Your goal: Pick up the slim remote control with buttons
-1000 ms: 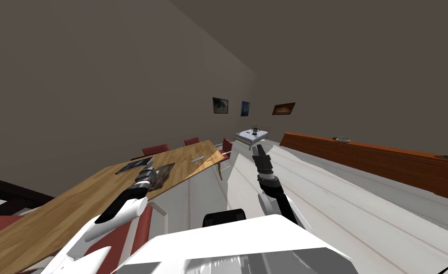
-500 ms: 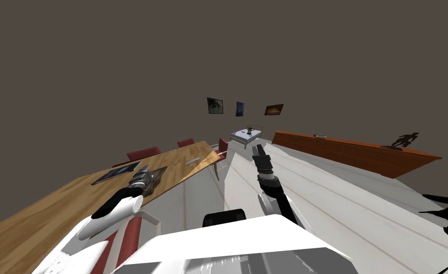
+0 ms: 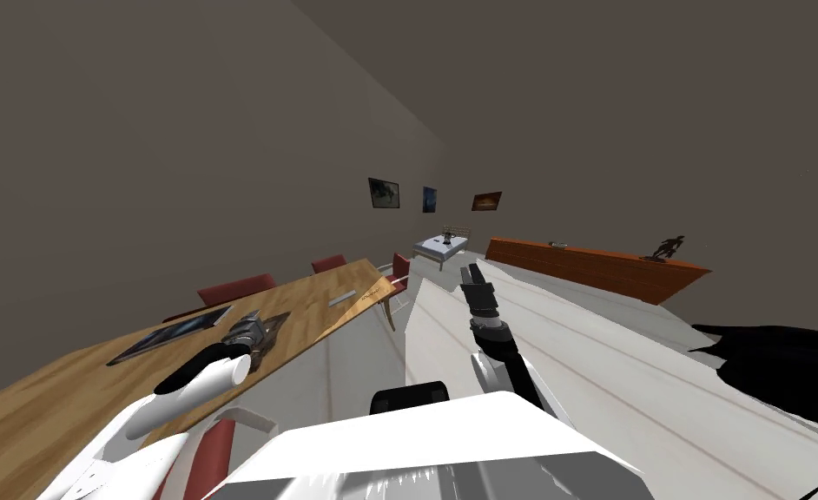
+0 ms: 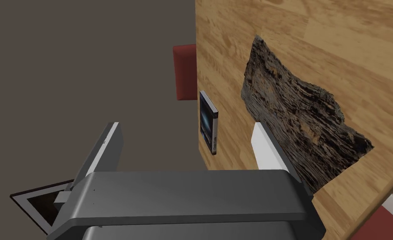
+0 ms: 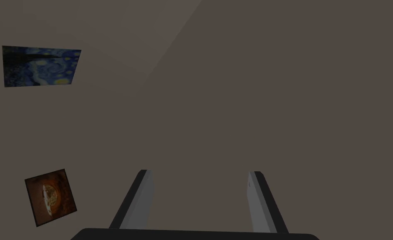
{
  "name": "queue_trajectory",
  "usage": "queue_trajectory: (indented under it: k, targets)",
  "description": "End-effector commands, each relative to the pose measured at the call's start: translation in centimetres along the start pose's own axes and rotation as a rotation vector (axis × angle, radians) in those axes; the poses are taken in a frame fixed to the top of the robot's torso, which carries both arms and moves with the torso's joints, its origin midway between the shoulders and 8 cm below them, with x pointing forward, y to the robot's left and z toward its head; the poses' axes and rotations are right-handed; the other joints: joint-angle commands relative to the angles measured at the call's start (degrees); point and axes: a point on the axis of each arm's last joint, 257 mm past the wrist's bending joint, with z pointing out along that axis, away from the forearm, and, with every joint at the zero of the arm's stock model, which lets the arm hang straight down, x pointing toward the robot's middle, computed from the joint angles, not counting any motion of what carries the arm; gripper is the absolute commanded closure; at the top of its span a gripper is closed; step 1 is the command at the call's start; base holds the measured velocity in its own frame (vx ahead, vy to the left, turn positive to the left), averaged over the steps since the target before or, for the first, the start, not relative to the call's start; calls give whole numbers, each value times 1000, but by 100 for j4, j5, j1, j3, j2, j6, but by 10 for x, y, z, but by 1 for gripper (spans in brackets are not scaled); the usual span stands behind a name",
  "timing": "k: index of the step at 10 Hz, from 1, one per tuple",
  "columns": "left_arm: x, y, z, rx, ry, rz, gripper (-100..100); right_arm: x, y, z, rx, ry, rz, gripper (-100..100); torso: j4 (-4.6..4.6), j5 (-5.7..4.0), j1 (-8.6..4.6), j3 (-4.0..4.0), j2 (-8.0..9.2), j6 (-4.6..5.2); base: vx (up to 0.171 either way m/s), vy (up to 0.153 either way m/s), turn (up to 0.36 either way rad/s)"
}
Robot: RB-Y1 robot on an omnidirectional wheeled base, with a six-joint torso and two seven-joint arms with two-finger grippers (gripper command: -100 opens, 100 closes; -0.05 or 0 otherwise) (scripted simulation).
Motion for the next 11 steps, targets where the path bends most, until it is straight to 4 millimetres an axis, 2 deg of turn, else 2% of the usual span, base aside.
queue_trajectory:
  k: [1, 2, 3, 4, 5, 6, 7, 8, 9, 10, 11]
  targets:
    - [-16, 4, 9, -43, -36, -32, -100, 0, 0, 0, 0, 0, 0, 0, 0, 0, 0, 0, 0, 0, 4, -20, -303]
    - [-22, 24, 10, -98, -49, -35, -100, 0, 0, 0, 0, 0, 0, 0, 0, -1, -1, -2, -3, 6, 5, -6, -124]
    - [-35, 23, 15, -120, -76, -65, -100, 0, 0, 0, 0, 0, 0, 0, -1, 1, 4, -2, -3, -3, 14, -3, -181]
    - [-39, 40, 14, -164, -86, -69, -100, 0, 0, 0, 0, 0, 0, 0, -1, 1, 6, -3, -6, 3, 16, 3, -156]
    - [-40, 42, 14, -171, -87, -69, -100, 0, 0, 0, 0, 0, 0, 0, -2, 2, 7, -4, -6, -1, 8, 3, -17]
    - [-54, 50, 17, -214, -117, -104, -100, 0, 0, 0, 0, 0, 0, 0, -1, 2, 8, -2, -4, -3, 17, 0, -307]
    - [-55, 59, 16, -243, -122, -105, -100, 0, 0, 0, 0, 0, 0, 0, -1, 1, 7, -4, -7, 6, 19, 16, -152]
    - [-66, 63, 18, -274, -146, -140, -100, 0, 0, 0, 0, 0, 0, 0, -2, 3, 12, -4, -7, -4, 34, 22, -188]
    - [-68, 78, 16, -316, -154, -144, -100, 0, 0, 0, 0, 0, 0, 0, -2, 3, 15, -7, -12, 2, 33, 24, -137]
    - [-76, 79, 17, -342, -173, -177, -100, 0, 0, 0, 0, 0, 0, 0, -3, 4, 15, -7, -13, -2, 32, 40, -294]
    - [-79, 96, 13, -388, -183, -183, -100, 0, 0, 0, 0, 0, 0, 0, -3, 4, 21, -8, -14, 4, 29, 44, -153]
